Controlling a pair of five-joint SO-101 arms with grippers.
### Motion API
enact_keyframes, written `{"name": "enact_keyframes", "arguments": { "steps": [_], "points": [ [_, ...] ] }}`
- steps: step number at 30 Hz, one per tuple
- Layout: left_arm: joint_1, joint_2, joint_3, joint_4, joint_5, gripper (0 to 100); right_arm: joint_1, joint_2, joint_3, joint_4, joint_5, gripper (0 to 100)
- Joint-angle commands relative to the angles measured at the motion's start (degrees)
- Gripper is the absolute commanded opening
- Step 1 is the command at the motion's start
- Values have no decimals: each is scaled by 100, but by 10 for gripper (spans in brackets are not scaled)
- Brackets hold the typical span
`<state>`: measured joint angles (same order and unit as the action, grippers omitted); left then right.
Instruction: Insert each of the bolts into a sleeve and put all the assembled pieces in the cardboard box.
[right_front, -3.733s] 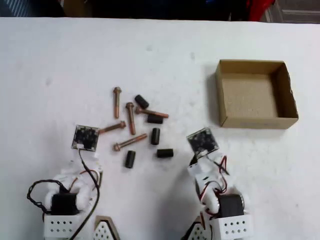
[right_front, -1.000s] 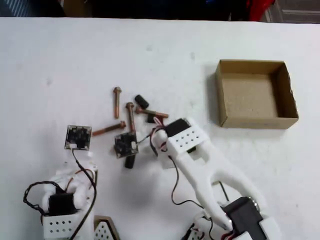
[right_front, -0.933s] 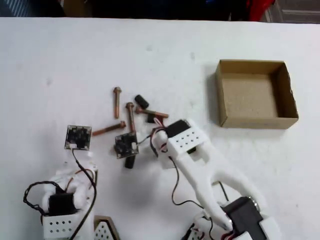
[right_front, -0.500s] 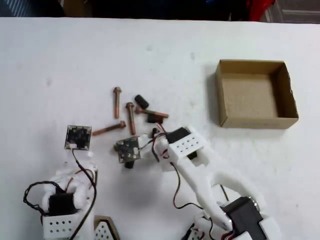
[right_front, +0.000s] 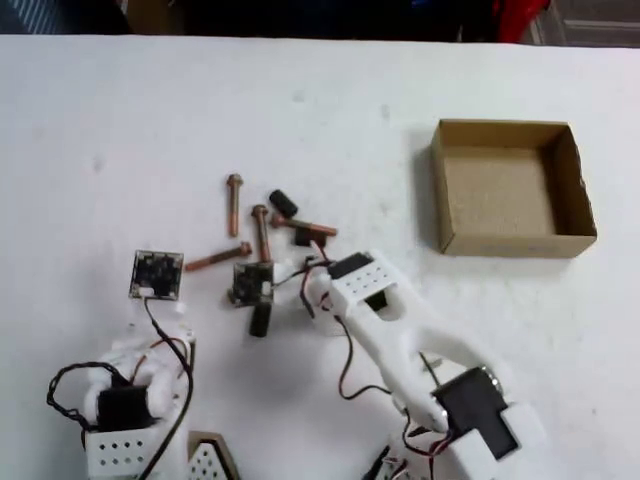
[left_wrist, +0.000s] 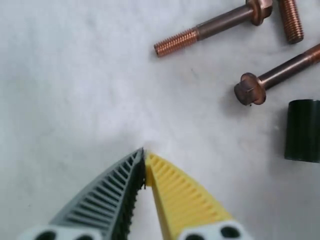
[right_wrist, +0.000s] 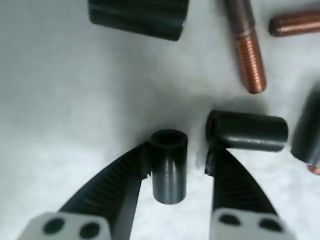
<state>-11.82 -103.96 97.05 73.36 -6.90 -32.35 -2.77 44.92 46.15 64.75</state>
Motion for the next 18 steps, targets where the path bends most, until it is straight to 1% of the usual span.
{"name": "enact_keyframes", "arguments": {
  "steps": [1, 3, 7, 9, 13, 18],
  "points": [
    [-66, -31, -9, -114, -70, 27, 119, 207, -273, 31, -158, 159],
    [-66, -31, -9, -114, -70, 27, 145, 215, -273, 66, -167, 143],
    [-66, -31, -9, -114, -70, 27, 145, 215, -273, 66, -185, 50],
    [-66, -31, -9, -114, -70, 27, 145, 215, -273, 66, -422, 19],
    [-66, -31, -9, -114, -70, 27, 145, 215, -273, 57, -686, 17],
    [-66, -31, -9, -114, -70, 27, 110, 215, -273, 66, -686, 20]
  ]
}}
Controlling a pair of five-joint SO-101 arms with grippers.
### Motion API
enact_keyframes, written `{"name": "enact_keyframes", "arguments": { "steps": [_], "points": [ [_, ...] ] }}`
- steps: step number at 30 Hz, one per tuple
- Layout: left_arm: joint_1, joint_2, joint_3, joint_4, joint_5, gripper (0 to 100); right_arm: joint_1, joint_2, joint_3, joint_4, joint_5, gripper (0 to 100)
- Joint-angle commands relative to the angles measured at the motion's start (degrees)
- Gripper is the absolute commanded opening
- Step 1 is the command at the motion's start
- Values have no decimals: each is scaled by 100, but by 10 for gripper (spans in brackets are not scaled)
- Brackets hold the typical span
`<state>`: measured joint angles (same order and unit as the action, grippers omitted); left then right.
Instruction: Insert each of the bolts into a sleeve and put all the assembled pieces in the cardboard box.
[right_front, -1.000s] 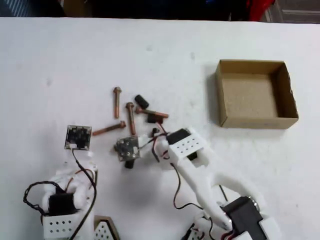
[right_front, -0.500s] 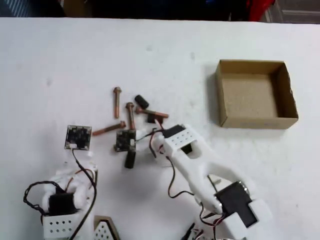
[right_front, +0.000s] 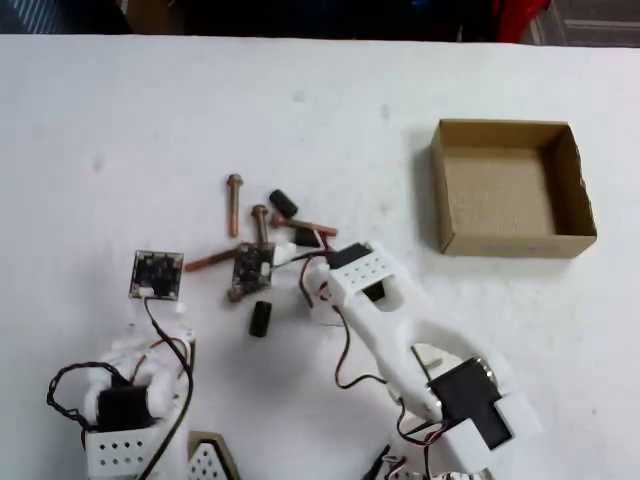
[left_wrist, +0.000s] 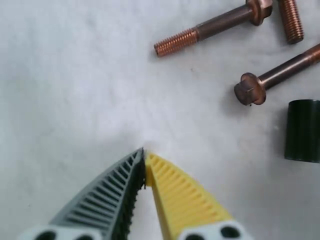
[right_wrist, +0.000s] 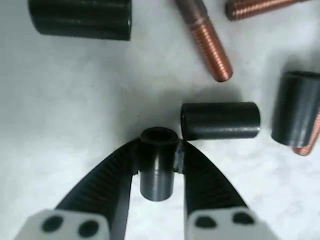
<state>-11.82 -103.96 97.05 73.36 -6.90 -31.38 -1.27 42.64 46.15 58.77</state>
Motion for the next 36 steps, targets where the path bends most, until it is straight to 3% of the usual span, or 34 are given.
{"name": "enact_keyframes", "arguments": {
  "steps": [1, 7, 18, 26, 36],
  "points": [
    [-66, -31, -9, -114, -70, 27, -4, 66, -44, 101, -79, 21],
    [-66, -31, -9, -114, -70, 27, 48, -382, -229, 971, -185, 17],
    [-48, -31, -9, -114, -70, 27, 233, -3442, -237, 1947, -1222, 17],
    [-22, -31, -9, -114, -62, 27, 1182, -4813, -149, 2035, -2163, 17],
    [-13, -31, -9, -149, -53, 27, 1262, -6299, 1327, 2035, -2998, 20]
  ]
}}
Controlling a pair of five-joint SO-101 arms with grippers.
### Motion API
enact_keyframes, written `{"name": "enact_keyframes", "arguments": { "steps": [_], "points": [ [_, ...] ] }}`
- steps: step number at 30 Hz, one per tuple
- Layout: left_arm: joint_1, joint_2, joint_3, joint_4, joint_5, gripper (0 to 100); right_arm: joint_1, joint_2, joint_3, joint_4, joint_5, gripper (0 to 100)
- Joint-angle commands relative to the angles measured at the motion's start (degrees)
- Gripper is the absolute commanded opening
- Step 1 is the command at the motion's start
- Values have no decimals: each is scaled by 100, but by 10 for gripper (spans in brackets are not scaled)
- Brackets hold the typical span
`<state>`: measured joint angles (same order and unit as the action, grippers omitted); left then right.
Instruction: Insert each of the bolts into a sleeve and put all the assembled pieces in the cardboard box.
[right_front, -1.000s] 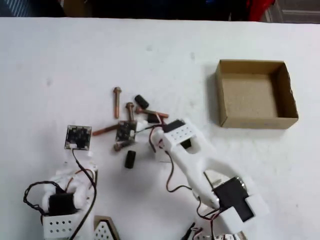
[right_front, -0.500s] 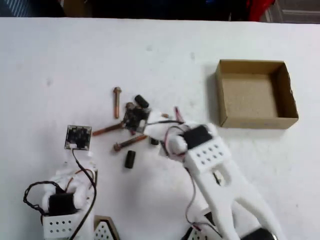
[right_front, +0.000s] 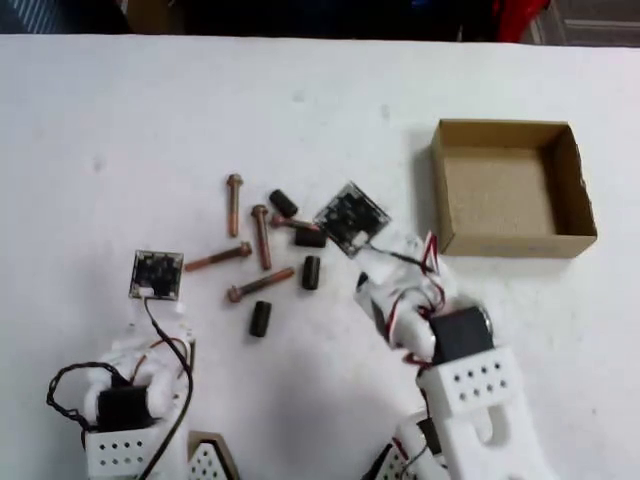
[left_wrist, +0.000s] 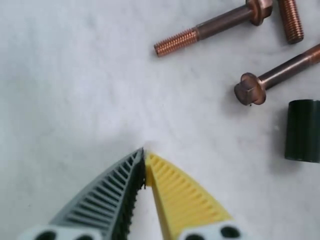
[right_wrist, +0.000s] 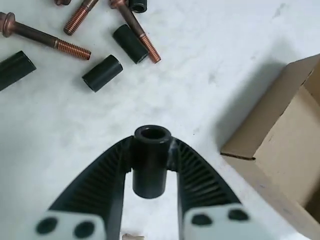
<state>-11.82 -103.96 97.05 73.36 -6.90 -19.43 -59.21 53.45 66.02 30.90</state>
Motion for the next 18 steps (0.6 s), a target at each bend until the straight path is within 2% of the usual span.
{"name": "enact_keyframes", "arguments": {
  "steps": [1, 5, 11, 15, 18],
  "points": [
    [4, -31, -9, -149, -62, 27, 66, -716, 440, 40, -264, 20],
    [277, -31, -9, -158, -62, 28, 66, -1675, 1248, 31, -273, 19],
    [295, -31, -9, -167, -88, 28, 233, -3266, 2136, 22, -255, 17],
    [295, -40, -9, -220, -949, 28, 347, -4259, 2585, 66, -290, 20],
    [259, -40, -9, -589, -1451, 28, 347, -4391, 2848, 189, -299, 21]
  ]
}}
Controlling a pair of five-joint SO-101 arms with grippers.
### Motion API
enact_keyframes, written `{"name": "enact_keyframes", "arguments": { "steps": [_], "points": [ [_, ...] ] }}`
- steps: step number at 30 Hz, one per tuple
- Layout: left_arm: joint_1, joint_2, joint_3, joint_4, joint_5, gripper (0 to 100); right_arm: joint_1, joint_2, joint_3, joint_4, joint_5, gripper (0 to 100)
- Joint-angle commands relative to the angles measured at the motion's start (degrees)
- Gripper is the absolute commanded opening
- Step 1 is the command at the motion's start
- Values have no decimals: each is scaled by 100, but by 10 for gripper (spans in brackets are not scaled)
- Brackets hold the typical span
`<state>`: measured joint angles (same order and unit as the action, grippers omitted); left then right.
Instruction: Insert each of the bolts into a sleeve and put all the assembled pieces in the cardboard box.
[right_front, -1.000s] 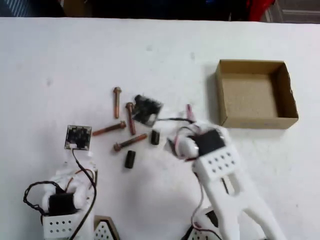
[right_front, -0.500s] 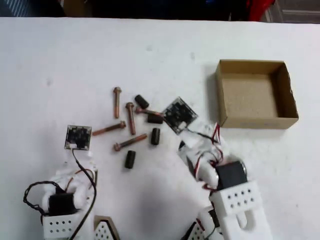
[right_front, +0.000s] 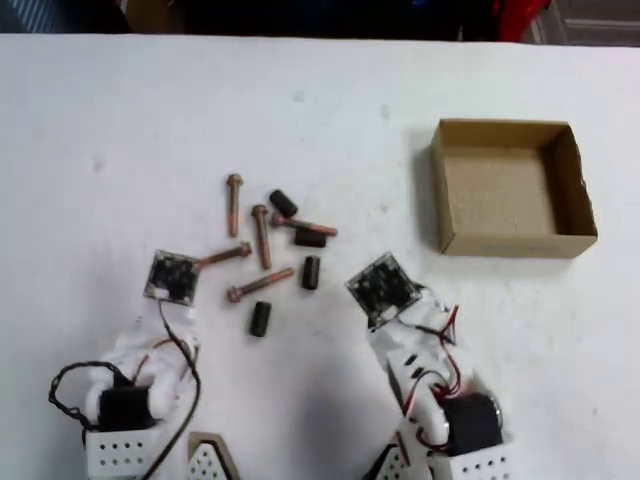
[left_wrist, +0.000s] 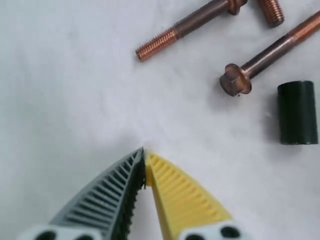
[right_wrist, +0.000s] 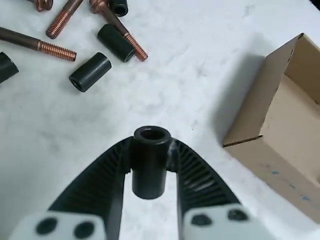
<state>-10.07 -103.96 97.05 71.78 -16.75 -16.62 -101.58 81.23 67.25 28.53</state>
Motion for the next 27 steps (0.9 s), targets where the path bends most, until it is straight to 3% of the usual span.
{"name": "enact_keyframes", "arguments": {
  "steps": [1, 5, 10, 27],
  "points": [
    [84, -40, -9, -598, -580, 28, 75, -84, 114, 66, -62, 21],
    [84, -40, -9, -844, -765, 28, 119, 101, 185, -13, -484, 21],
    [75, -40, -35, -703, -774, 26, 479, 171, 457, -295, -501, 21],
    [75, -40, -53, -1134, -818, 27, 620, 163, 1125, -901, -510, 18]
  ]
}}
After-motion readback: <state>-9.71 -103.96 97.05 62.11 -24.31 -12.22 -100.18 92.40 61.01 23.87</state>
